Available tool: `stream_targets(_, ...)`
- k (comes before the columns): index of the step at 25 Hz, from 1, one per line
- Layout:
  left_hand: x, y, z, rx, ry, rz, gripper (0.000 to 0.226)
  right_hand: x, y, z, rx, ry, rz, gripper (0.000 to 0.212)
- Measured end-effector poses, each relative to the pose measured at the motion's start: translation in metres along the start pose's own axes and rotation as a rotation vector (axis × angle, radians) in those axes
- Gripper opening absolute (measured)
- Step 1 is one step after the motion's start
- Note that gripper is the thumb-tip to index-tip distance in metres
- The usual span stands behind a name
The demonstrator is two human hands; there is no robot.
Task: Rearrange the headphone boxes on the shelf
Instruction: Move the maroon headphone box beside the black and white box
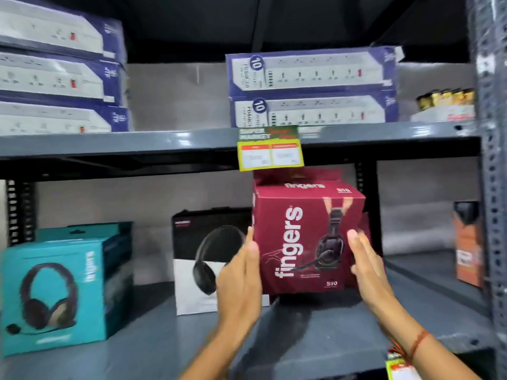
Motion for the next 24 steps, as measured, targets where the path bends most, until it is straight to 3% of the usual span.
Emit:
stream_targets(2,0.045,-0.003,-0.001,-0.021,-0.045,0.083,0.052,-0.036,-0.014,-0.006,0.012,0.037,-0.023,0.123)
stream_targets(5,0.106,-0.006,0.008,-0.189,-0.057,0.215,0.06,-0.083,-0.038,-0.032,0.104,0.084,0.024,0.064)
stream_targets(6,0.122,-0.007,0.012,-0.232,-0.084,0.253,0.067,-0.096,-0.046,-0.044,0.15,0.118,0.041,0.059)
stream_targets(8,0.143,-0.006,0.02,-0.291,-0.112,0.287,0.07,-0.115,-0.06,-0.069,0.213,0.181,0.082,0.085)
stream_targets(10,0.154,-0.005,0.023,-0.283,-0.101,0.29,0.072,-0.124,-0.07,-0.083,0.244,0.171,0.129,0.094)
stream_targets(12,0.163,-0.007,0.023,-0.243,-0.096,0.293,0.069,-0.125,-0.076,-0.083,0.225,0.134,0.174,0.088)
stream_targets(15,0.175,-0.018,0.032,-0.093,-0.119,0.388,0.064,-0.123,-0.087,-0.087,0.194,0.117,0.238,0.057)
stream_targets(16,0.179,-0.021,0.038,-0.047,-0.146,0.418,0.076,-0.124,-0.089,-0.092,0.21,0.107,0.283,0.055)
stream_targets(18,0.187,-0.028,0.054,-0.035,-0.21,0.476,0.112,-0.127,-0.096,-0.107,0.263,0.101,0.388,0.077)
stream_targets(21,0.197,-0.045,0.081,-0.198,-0.178,0.615,0.161,-0.131,-0.108,-0.126,0.35,0.043,0.513,0.115)
stream_targets(22,0.198,-0.051,0.086,-0.263,-0.129,0.68,0.169,-0.131,-0.113,-0.131,0.379,0.012,0.537,0.119)
stream_targets(24,0.2,-0.06,0.089,-0.324,-0.063,0.801,0.162,-0.129,-0.122,-0.134,0.421,-0.028,0.59,0.115)
Point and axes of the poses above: each hand's wrist, its own y-axis away from the middle knuckle, its own x-axis out of the palm, z = x × y, the point moved 3 cm from there along -y, towards the middle knuckle, and after that the axes turned 6 degrees about -y, right-handed, at the moved point
